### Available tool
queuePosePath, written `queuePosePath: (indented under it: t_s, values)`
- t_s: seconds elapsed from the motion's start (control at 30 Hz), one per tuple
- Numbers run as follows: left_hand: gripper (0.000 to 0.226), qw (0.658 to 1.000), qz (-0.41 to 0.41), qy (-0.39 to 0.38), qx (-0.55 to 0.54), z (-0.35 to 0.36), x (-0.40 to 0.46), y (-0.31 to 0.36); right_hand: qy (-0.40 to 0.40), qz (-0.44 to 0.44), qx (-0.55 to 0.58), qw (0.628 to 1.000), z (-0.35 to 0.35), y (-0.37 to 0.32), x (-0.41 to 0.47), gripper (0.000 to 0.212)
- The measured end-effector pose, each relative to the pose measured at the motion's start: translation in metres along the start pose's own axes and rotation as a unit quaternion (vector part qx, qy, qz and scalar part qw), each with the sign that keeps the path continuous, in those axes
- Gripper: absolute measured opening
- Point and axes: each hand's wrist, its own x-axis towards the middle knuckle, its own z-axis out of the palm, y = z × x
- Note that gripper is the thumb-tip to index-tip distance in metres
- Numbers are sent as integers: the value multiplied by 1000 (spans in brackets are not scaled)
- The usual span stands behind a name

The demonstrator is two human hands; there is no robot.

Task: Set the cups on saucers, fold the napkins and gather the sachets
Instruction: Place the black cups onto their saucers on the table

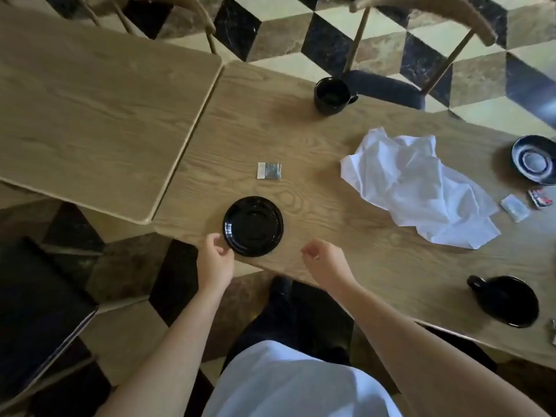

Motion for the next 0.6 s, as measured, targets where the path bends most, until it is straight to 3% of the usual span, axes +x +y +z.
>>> queuePosePath:
  t_s: [0.23, 0.4, 0.6]
  values:
    - [58, 997, -4, -49, 61, 4, 58, 10, -20, 139, 78, 987, 35, -33, 62, 42]
    - [57, 996, -13, -69, 58, 10, 85, 9, -14, 145, 91, 985, 46, -46, 93, 34]
    - [40, 993, 10, -92, 78, 14, 92, 7, -18, 159, 102, 982, 50, -46, 97, 34]
